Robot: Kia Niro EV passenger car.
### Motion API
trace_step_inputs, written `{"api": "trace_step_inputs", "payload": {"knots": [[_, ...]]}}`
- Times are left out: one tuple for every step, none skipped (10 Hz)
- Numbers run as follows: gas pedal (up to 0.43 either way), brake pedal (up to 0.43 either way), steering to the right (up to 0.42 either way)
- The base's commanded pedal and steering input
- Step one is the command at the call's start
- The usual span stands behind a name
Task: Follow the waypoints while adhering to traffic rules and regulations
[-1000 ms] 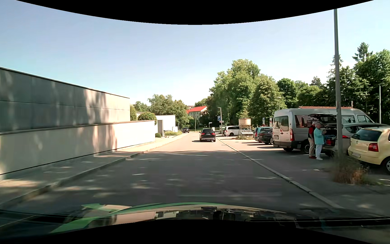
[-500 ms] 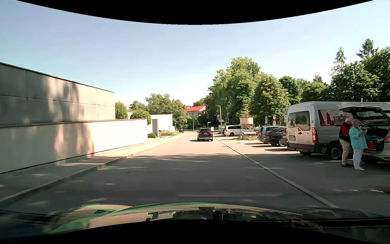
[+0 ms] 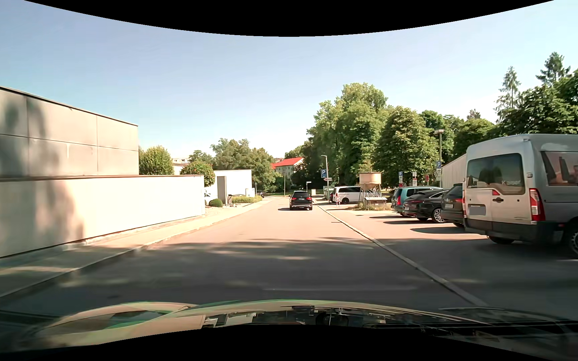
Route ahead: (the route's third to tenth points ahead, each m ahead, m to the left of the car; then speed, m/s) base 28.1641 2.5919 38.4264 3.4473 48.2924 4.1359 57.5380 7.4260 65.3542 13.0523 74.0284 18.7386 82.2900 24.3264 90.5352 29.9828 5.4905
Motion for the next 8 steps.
{"api": "trace_step_inputs", "payload": {"knots": [[0.039,0.0,-0.009],[0.047,0.0,-0.01],[0.059,0.0,-0.01],[0.059,0.0,-0.01],[0.067,0.0,-0.01],[0.11,0.0,-0.009],[0.13,0.0,-0.009],[0.13,0.0,-0.009]]}}
